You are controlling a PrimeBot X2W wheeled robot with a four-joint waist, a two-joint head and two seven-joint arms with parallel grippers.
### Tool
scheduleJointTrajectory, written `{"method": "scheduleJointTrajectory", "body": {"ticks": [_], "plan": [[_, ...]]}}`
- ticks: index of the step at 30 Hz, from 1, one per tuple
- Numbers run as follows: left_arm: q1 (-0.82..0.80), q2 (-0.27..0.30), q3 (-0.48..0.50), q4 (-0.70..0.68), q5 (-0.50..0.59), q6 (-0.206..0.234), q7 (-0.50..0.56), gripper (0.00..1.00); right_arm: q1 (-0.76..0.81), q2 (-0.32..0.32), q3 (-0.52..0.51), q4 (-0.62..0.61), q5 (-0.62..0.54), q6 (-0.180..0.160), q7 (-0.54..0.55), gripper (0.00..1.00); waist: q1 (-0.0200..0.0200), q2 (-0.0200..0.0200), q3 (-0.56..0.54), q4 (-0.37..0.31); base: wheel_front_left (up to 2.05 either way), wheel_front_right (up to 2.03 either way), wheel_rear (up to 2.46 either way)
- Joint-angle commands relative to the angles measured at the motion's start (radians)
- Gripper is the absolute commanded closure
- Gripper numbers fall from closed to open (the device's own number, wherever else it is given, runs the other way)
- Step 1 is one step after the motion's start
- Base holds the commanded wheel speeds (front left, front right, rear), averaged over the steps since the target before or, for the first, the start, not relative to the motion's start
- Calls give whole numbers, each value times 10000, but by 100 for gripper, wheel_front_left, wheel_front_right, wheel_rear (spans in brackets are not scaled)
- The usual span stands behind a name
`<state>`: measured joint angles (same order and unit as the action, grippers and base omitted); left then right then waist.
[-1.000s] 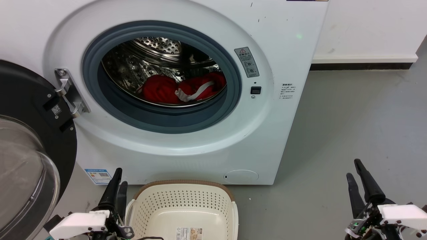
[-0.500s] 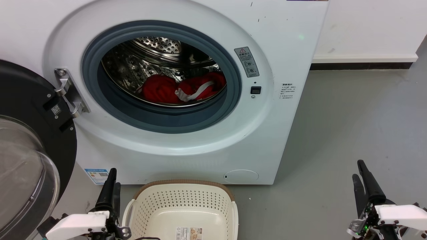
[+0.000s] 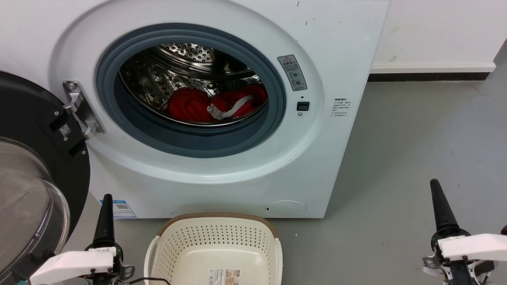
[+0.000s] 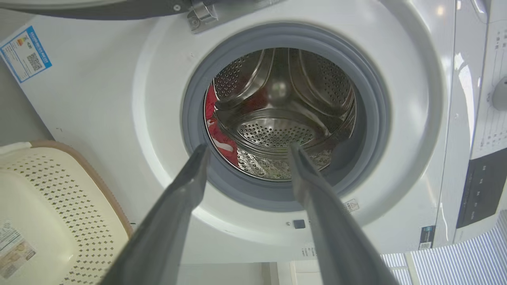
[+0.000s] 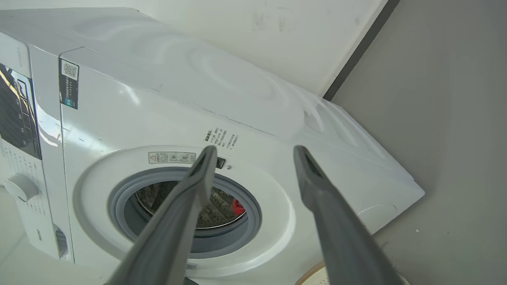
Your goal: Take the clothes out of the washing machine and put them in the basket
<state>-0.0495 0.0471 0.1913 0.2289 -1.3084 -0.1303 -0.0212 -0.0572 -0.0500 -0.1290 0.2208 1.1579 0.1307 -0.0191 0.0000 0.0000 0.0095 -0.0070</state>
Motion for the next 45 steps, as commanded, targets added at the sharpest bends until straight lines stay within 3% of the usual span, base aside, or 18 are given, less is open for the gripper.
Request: {"method": "scheduleJointTrajectory", "body": {"ticks": [1, 5, 16, 24, 45], "plan": [[-220, 24, 125, -391, 572, 24, -119, 0, -202, -15, -47, -379, -950, 0, -131, 0, 0, 0, 8, -4, 0, 0, 0], [-207, 25, 118, -1037, 1627, 294, -265, 0, -203, -15, 88, -841, -2380, 1, -281, 0, 0, 0, 21, -22, 0, 0, 0], [-12, 28, -545, -2515, 3858, 1034, -609, 0, -161, -14, 474, -1937, -4914, 0, -623, 0, 0, 0, 58, -78, 0, 0, 0], [195, 31, -1188, -2859, 5697, 1267, -893, 0, -46, -12, 786, -2372, -6851, 0, -909, 0, 0, 0, 75, -136, 0, 0, 0], [360, 308, -2489, -3506, 9179, 2474, -1464, 0, 113, -9, 1110, -2764, -10131, -1, -1482, 0, 0, 0, 142, -130, 0, 0, 0]]}}
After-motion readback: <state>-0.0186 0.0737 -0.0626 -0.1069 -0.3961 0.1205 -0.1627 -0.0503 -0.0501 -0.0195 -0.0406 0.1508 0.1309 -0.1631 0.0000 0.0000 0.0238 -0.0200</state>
